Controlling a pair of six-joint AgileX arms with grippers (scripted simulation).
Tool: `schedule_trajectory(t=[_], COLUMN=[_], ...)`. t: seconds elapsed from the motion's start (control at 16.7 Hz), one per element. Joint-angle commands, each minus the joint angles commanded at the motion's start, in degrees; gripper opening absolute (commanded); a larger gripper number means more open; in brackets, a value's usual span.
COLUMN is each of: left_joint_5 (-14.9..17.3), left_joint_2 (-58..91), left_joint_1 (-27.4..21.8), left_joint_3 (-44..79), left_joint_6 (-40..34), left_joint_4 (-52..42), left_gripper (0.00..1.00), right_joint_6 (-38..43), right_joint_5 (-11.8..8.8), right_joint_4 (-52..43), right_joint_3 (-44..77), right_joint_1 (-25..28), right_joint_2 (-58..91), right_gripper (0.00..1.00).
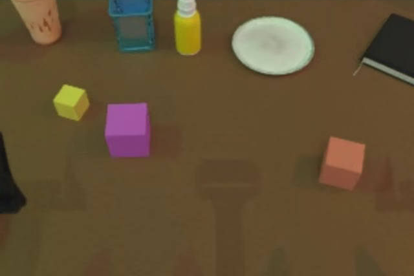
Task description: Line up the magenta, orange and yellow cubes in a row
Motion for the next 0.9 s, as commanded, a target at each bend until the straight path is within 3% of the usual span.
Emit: schedule_trajectory(t=[0.42,0.9], left_joint_5=[-0.56,-0.46], left_joint_2=[8.89,50.53], left_joint_1=[0.18,-1.60], left_joint_3=[8.69,45.36], left_joint_6=[1.00,5.92], left_joint_4=[-5.31,-28.48], left_gripper=[1.00,1.00], right_joint_6=[0.00,0.00], right_joint_5=[0.00,0.00], right_joint_4=[0.00,0.00], right_joint_3=[0.00,0.00], right_joint_1=[0.00,0.00], right_joint_2=[0.00,0.00], right_gripper=[1.00,1.00])
